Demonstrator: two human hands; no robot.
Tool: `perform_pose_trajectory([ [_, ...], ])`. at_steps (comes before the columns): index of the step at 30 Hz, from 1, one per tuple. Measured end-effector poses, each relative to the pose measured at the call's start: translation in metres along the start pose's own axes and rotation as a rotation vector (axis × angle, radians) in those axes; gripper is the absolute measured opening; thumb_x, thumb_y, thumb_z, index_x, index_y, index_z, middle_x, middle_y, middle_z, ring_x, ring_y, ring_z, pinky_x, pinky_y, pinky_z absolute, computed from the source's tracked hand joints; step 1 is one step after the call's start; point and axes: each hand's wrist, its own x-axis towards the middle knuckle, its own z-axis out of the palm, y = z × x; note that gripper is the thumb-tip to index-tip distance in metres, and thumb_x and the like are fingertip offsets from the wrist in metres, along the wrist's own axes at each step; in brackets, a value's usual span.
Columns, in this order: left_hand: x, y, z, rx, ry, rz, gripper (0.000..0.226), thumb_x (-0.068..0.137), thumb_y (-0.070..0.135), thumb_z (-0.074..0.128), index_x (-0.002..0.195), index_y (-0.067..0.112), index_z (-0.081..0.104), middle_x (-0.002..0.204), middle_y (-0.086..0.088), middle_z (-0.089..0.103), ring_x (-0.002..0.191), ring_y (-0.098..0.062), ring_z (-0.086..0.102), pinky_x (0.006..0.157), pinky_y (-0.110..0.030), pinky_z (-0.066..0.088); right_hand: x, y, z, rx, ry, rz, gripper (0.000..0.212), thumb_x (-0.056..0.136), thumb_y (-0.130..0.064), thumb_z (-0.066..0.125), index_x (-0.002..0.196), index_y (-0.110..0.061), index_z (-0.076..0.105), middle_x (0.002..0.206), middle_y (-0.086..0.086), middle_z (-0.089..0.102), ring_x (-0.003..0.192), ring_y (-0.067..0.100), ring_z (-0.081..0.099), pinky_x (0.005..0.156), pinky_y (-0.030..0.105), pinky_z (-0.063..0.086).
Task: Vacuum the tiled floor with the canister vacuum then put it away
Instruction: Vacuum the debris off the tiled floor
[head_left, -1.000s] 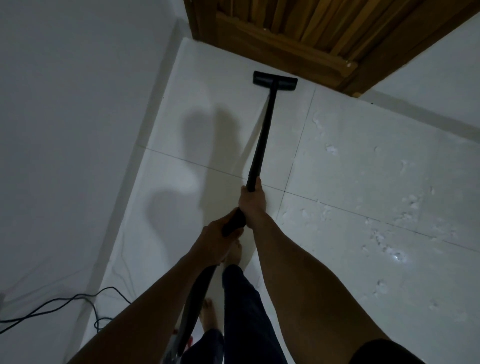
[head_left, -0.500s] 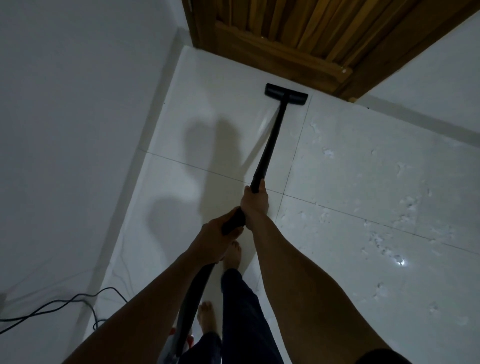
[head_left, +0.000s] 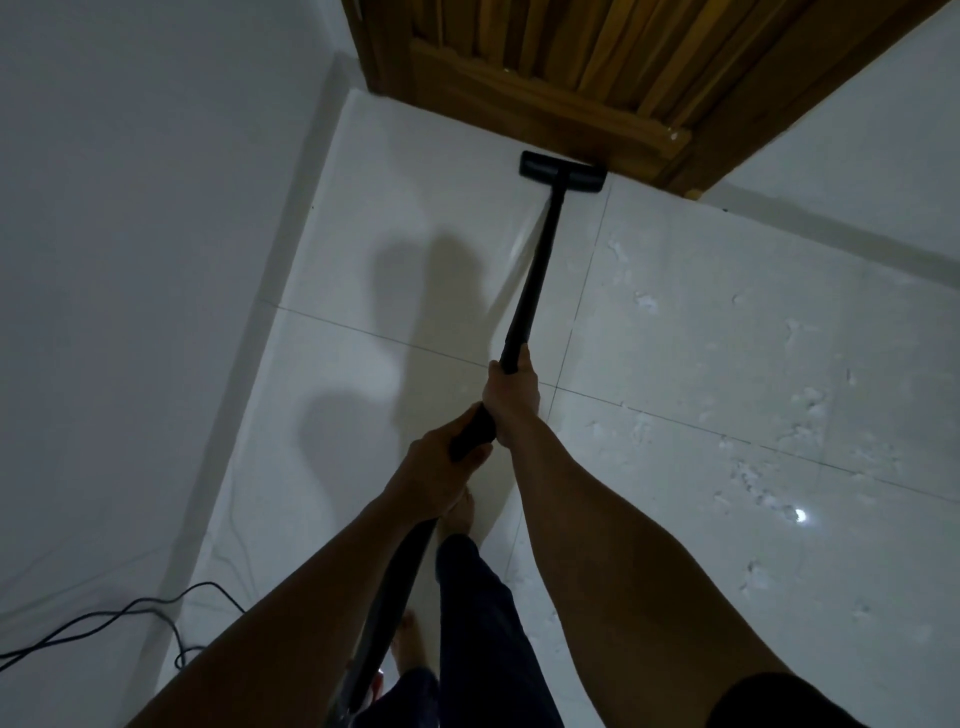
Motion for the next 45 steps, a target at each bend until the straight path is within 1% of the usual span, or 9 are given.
perform_pose_trajectory([
  [3,-0.012,-0.004,0.001,0.006,0.002,-0.025,0.053,0.102,0.036,0.054,0.151,0.040,0.037,0.092,-0.010,0.072,0.053,0.005,0.061,0.053,-0.017,0.046,-0.012,0.012,-0.002,-0.013,-0.009,-0.010,0.061,0.103,-0.029,0.047,0.158,-0.037,0.020,0.125,0.003,0.063,0.068,0.006,0.057,0.041,0.014,0.037],
  [8,-0.045,-0.018,0.007,-0.008,0.002,-0.058,0.047,0.102,0.034,0.054,0.148,0.037,0.043,0.061,0.008,0.060,0.038,0.000,0.053,0.044,-0.019,0.045,-0.038,0.036,0.003,-0.042,-0.010,-0.036,0.061,0.104,-0.029,0.047,0.159,-0.031,0.020,0.131,0.006,0.061,0.068,0.004,0.054,0.050,0.017,0.040],
  [13,-0.090,-0.035,0.011,0.004,0.018,-0.041,0.047,0.103,0.033,0.052,0.149,0.039,0.042,0.065,0.012,0.055,0.038,-0.002,0.053,0.042,-0.020,0.046,-0.077,0.061,0.007,-0.032,0.001,-0.076,0.062,0.104,-0.030,0.048,0.159,-0.031,0.021,0.135,0.007,0.060,0.100,0.022,0.066,0.077,0.029,0.052],
  [19,-0.156,-0.062,0.028,0.044,0.045,-0.051,0.046,0.101,0.036,0.055,0.146,0.035,0.047,0.071,0.011,0.057,0.041,-0.005,0.054,0.043,-0.025,0.050,-0.141,0.100,0.002,-0.003,0.007,-0.120,0.061,0.102,-0.031,0.050,0.158,-0.032,0.025,0.133,0.003,0.061,0.082,0.010,0.056,0.051,0.015,0.035],
  [25,-0.274,-0.112,0.063,0.028,0.042,-0.003,0.047,0.101,0.038,0.055,0.146,0.043,0.043,0.066,0.006,0.059,0.042,-0.010,0.052,0.044,-0.025,0.048,-0.239,0.187,-0.004,0.011,0.001,-0.176,0.060,0.104,-0.029,0.049,0.158,-0.030,0.024,0.131,0.006,0.060,0.077,0.009,0.054,0.050,0.016,0.034],
  [30,-0.360,-0.165,0.101,0.050,0.039,0.013,0.045,0.101,0.040,0.055,0.145,0.045,0.043,0.068,0.002,0.062,0.048,-0.015,0.055,0.043,-0.024,0.047,-0.309,0.273,-0.009,0.007,-0.020,-0.148,0.062,0.103,-0.036,0.047,0.158,-0.036,0.019,0.128,0.003,0.061,0.073,0.007,0.055,0.059,0.024,0.044],
  [38,-0.456,-0.252,0.165,0.089,0.034,0.095,0.046,0.099,0.037,0.059,0.144,0.039,0.049,0.090,0.007,0.072,0.070,-0.007,0.067,0.067,-0.021,0.056,-0.384,0.395,-0.020,0.029,-0.022,-0.109,0.061,0.104,-0.029,0.047,0.159,-0.032,0.021,0.122,0.006,0.061,0.073,0.010,0.056,0.053,0.023,0.042],
  [42,-0.495,-0.283,0.200,0.123,0.023,0.094,0.042,0.097,0.037,0.060,0.139,0.039,0.055,0.097,0.009,0.072,0.085,-0.009,0.068,0.086,-0.036,0.059,-0.407,0.454,-0.031,0.015,-0.030,-0.080,0.061,0.102,-0.029,0.048,0.158,-0.034,0.024,0.120,0.007,0.063,0.077,0.017,0.060,0.060,0.029,0.051],
  [45,-0.538,-0.300,0.233,0.004,-0.001,0.126,0.039,0.099,0.031,0.059,0.135,0.043,0.054,0.068,0.010,0.069,0.058,-0.009,0.062,0.058,-0.027,0.054,-0.425,0.502,-0.041,-0.002,-0.050,-0.068,0.059,0.101,-0.027,0.048,0.156,-0.033,0.027,0.117,0.008,0.064,0.076,0.018,0.060,0.056,0.027,0.047],
])
